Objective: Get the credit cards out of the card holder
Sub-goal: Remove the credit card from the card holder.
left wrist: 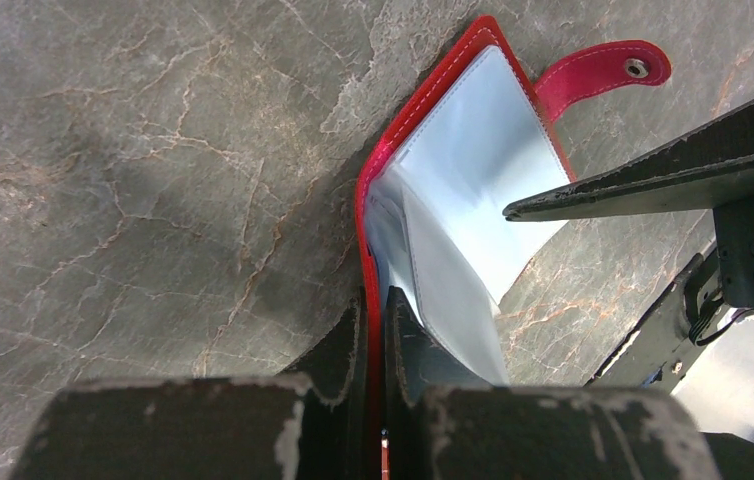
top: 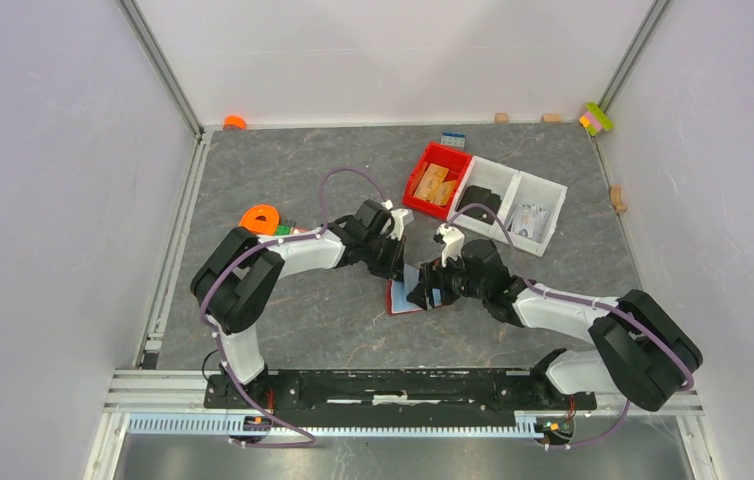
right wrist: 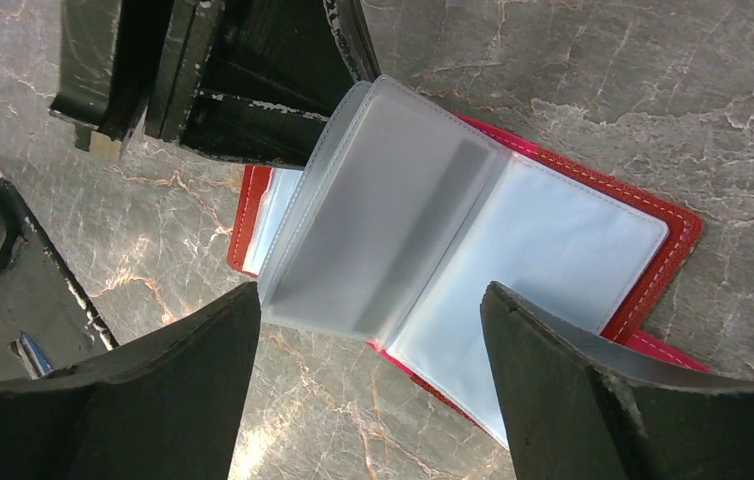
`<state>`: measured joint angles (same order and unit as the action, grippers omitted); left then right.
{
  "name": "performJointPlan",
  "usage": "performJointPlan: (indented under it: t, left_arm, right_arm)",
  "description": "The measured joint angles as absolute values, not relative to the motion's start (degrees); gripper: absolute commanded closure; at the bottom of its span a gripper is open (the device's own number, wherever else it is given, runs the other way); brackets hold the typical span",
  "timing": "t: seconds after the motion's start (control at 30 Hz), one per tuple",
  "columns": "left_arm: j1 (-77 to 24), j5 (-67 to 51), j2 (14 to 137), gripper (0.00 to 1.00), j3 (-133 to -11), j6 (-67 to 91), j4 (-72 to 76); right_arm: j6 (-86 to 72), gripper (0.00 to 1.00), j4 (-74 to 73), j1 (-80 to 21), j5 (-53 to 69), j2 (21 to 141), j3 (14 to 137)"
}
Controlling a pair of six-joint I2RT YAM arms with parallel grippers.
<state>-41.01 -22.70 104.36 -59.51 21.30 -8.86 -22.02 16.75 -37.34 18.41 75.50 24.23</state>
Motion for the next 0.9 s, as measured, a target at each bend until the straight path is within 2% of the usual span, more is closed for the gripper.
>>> performJointPlan:
  t: [0.3, 0.9]
  left_arm:
    - [-41.01, -22.72, 104.36, 0.95, -59.51, 21.34, -8.86]
    - [-41.01, -22.35, 104.36, 0.96, -59.51, 22.11, -8.88]
  right_arm:
    - [-21.02, 0.18, 13.85, -38.87, 14.24, 75.72, 25.82]
    - [-18.00, 0.11, 5.08, -48.82, -6.74, 74.19, 30.85]
